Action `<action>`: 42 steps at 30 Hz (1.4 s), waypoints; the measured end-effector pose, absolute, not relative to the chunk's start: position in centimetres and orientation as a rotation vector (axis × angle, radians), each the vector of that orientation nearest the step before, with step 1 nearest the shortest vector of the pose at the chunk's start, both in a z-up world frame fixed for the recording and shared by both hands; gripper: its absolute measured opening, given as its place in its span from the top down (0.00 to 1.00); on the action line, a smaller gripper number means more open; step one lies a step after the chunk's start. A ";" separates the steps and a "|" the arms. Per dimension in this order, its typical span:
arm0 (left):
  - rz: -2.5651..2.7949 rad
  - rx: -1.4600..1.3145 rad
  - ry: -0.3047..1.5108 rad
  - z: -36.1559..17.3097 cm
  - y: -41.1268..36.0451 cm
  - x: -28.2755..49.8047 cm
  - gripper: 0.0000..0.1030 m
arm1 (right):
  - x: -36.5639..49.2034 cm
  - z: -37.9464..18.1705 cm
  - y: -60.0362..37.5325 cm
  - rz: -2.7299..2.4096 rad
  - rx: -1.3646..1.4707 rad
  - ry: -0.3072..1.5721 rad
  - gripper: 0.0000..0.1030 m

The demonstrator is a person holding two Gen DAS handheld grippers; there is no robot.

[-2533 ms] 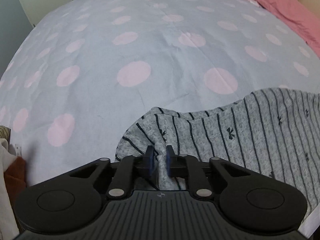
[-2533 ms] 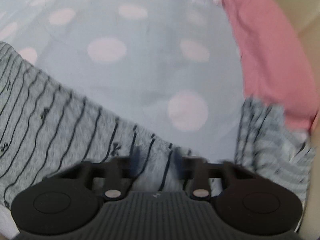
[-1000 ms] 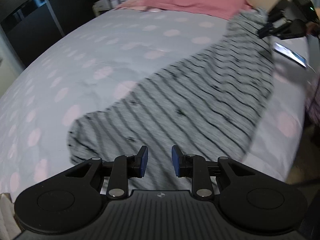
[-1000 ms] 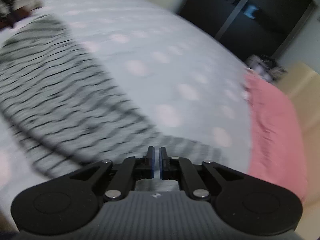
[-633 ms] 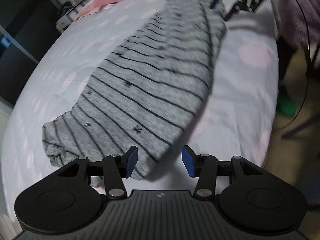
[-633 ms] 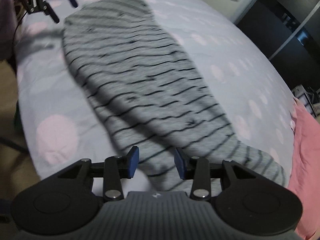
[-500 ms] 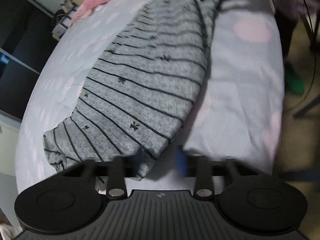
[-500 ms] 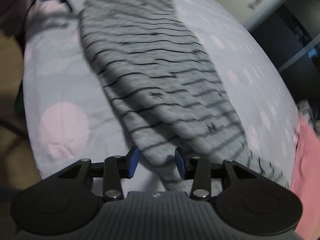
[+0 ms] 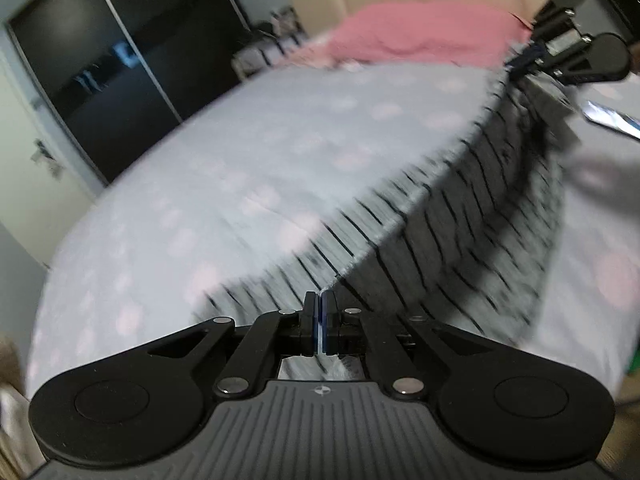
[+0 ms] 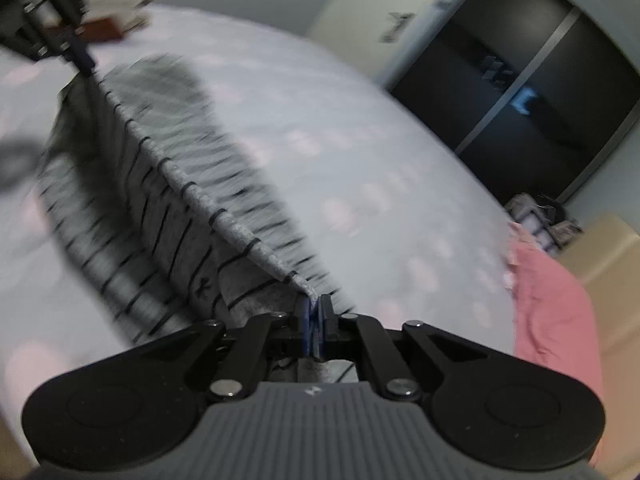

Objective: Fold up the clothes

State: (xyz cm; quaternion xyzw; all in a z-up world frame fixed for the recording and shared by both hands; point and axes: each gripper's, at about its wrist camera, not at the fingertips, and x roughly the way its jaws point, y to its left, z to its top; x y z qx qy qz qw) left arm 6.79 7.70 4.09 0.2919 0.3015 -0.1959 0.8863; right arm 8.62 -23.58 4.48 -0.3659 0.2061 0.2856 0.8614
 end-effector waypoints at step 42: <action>-0.060 0.471 0.632 9.9 10.1 24.7 0.99 | 28.3 10.7 -20.6 0.186 -0.668 0.308 0.96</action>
